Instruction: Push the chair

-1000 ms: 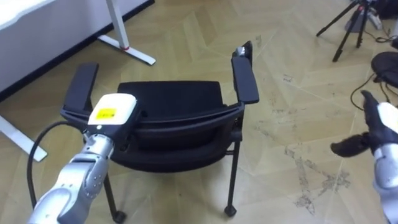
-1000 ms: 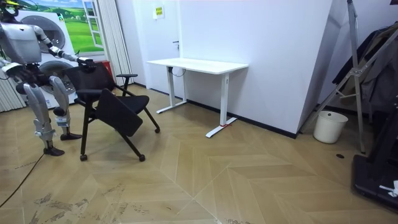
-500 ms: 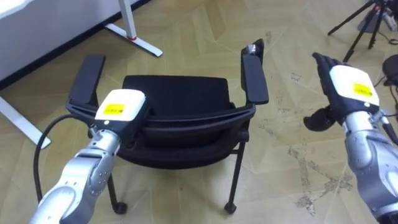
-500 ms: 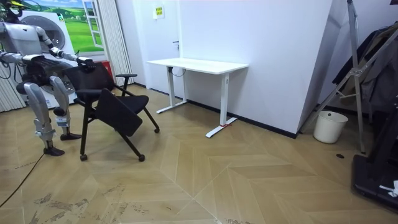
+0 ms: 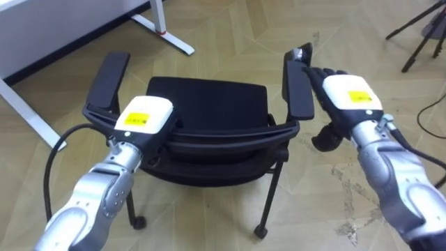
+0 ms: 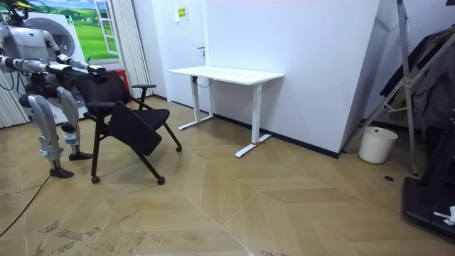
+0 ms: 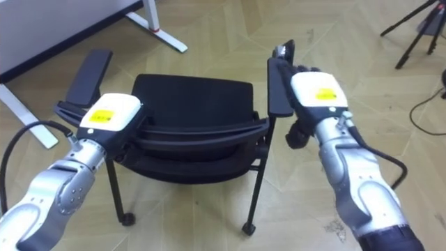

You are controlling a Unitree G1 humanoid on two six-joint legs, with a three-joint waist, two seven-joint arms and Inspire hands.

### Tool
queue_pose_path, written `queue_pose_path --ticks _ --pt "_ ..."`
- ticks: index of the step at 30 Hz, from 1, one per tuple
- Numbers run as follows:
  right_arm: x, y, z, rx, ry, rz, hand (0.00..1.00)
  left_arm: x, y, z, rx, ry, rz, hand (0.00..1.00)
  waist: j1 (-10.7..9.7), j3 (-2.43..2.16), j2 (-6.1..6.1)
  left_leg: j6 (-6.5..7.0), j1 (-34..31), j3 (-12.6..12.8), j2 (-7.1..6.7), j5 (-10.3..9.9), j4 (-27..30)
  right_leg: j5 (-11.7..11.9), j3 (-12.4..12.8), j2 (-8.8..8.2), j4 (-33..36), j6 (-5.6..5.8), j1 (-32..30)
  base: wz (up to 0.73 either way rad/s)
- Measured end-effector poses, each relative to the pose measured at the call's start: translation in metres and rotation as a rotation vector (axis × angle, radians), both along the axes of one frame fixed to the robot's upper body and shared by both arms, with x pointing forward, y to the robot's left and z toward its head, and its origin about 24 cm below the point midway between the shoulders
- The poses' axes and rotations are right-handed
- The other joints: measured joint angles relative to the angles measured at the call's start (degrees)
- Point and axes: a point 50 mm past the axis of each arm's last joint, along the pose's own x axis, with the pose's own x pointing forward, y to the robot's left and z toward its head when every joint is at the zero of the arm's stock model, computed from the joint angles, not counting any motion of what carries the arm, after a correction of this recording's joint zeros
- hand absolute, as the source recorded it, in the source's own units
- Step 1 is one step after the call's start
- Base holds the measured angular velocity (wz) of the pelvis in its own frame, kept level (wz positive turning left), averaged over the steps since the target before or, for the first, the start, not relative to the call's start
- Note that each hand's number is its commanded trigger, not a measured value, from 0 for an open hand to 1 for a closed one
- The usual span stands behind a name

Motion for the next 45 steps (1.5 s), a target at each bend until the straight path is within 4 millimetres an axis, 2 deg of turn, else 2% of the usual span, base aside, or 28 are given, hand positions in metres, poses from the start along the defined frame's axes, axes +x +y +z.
queue_pose_path --ticks 3,6,10,15,18,34,43,45 --pt "0.004 0.005 0.006 -0.011 -0.007 0.021 0.00 0.000 -0.002 0.001 0.001 0.002 -0.018 1.00 0.58 0.00 -0.14 0.00 0.12 -0.35 0.01 0.00 -0.02 0.00 -0.04 0.02 0.00 0.00 0.18 0.01" --pt "0.003 0.007 0.003 -0.046 0.025 0.038 0.00 -0.002 -0.006 -0.001 0.002 0.009 -0.037 1.00 1.53 0.02 -0.12 0.00 0.74 -0.46 -0.01 0.00 -0.03 0.00 0.02 -0.01 -0.01 0.00 0.82 0.00" --pt "0.002 0.012 -0.002 -0.061 0.062 0.063 0.00 -0.003 -0.010 -0.002 0.005 0.012 -0.061 1.00 1.76 0.11 -0.03 0.00 1.15 -1.51 -0.03 0.00 -0.03 0.00 -0.47 -0.01 -0.01 0.00 1.58 0.11" --pt "0.001 0.012 -0.003 -0.079 0.080 0.067 0.00 -0.002 -0.014 -0.001 0.005 0.003 -0.084 1.00 2.84 0.78 0.00 0.00 1.45 -1.68 -0.03 0.00 -0.13 0.00 -1.14 -0.13 0.00 0.00 1.98 0.03" --pt "0.001 0.013 -0.004 -0.085 0.082 0.067 0.00 -0.002 -0.014 0.000 0.006 0.002 -0.085 1.00 3.07 0.85 -0.04 0.00 1.44 -1.71 -0.03 0.00 -0.13 0.00 -1.16 -0.12 0.00 0.00 1.96 0.00" --pt "0.000 0.004 -0.022 -0.097 0.157 0.022 0.00 0.001 -0.017 0.003 0.020 0.000 -0.106 1.00 3.13 0.84 -0.10 0.00 0.43 -3.01 -0.04 0.00 0.04 0.00 -2.07 -0.05 -0.19 0.01 1.95 0.05" --pt "0.000 0.000 -0.025 -0.108 0.172 0.001 0.00 0.001 -0.019 0.003 0.016 0.001 -0.111 1.00 2.93 0.53 0.67 0.00 -0.21 -3.20 -0.10 0.00 0.14 0.00 -3.02 -0.08 -0.79 0.01 2.03 0.04" --pt "-0.002 -0.004 -0.032 -0.117 0.204 -0.016 0.00 0.000 -0.020 0.003 0.013 -0.001 -0.115 1.00 2.97 0.47 0.85 0.00 -0.36 -3.22 -0.12 0.00 0.13 0.00 -3.02 -0.04 -0.98 0.01 2.00 0.05"
